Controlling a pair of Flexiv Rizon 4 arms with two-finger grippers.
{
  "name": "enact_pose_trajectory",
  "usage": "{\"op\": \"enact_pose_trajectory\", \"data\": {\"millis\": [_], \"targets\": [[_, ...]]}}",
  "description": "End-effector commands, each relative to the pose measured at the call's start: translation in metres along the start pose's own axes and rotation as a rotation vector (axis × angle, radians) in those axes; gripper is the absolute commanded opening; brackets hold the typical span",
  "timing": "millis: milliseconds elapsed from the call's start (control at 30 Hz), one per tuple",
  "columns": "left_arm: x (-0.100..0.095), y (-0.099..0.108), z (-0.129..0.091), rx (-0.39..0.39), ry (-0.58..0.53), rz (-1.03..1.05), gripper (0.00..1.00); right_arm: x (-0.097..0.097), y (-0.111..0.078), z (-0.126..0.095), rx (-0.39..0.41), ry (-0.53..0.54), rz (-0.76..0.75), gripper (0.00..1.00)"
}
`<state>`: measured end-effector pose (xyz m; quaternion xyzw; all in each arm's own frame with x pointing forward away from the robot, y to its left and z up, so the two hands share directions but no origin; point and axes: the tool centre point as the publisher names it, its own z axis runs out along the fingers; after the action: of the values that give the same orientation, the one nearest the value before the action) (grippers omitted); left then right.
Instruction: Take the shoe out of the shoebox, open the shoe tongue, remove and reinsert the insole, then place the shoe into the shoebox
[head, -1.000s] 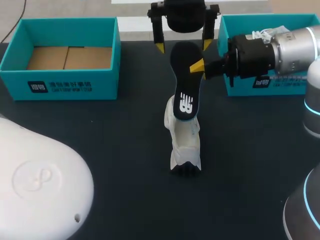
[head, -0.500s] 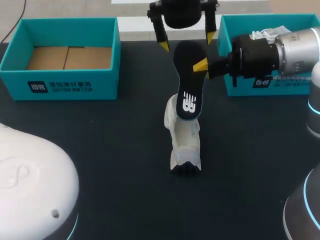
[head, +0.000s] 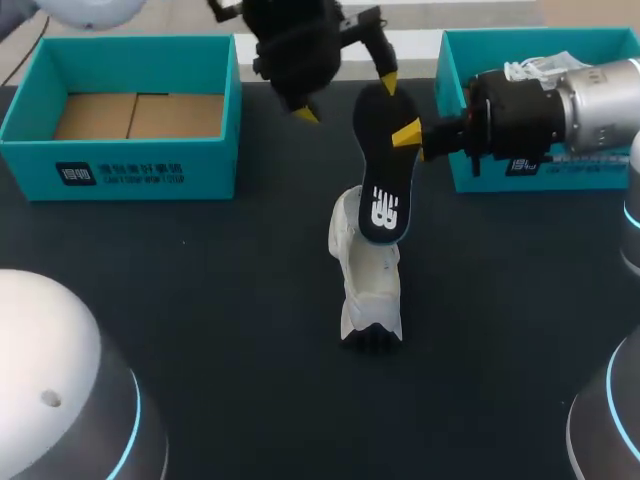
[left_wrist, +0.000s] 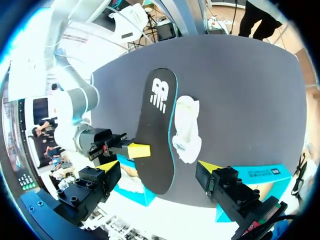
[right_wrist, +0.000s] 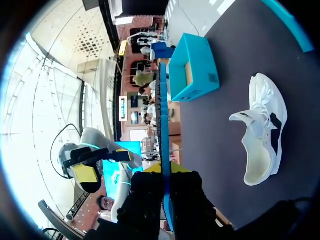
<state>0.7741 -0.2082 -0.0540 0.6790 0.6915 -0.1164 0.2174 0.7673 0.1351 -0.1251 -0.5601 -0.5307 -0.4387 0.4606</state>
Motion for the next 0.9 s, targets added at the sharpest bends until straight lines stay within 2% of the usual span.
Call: {"op": "enact_pose_trajectory", "data": {"millis": [33,233,500,600,900], "targets": [[0.021,-0.001,-0.002,-0.001,-0.363,-0.011,1.00,0.002,-0.003,-0.003,-0.012,0.003,0.004,0.00],[0.031,0.001,-0.005,0.021,-0.496,-0.032,1.00,0.002,-0.004,-0.004,-0.011,0.011,0.013,0.00],[0.035,-0.005,-0.003,0.050,-0.595,0.016,1.00,-0.001,-0.004,-0.005,-0.014,0.018,0.024,0.00],[0.033,-0.007,-0.002,0.054,-0.540,0.017,1.00,-0.002,-0.003,-0.006,-0.015,0.019,0.026,0.00],[0.033,-0.007,-0.002,0.054,-0.540,0.017,1.00,-0.007,-0.003,-0.006,-0.012,0.020,0.039,0.00]]}}
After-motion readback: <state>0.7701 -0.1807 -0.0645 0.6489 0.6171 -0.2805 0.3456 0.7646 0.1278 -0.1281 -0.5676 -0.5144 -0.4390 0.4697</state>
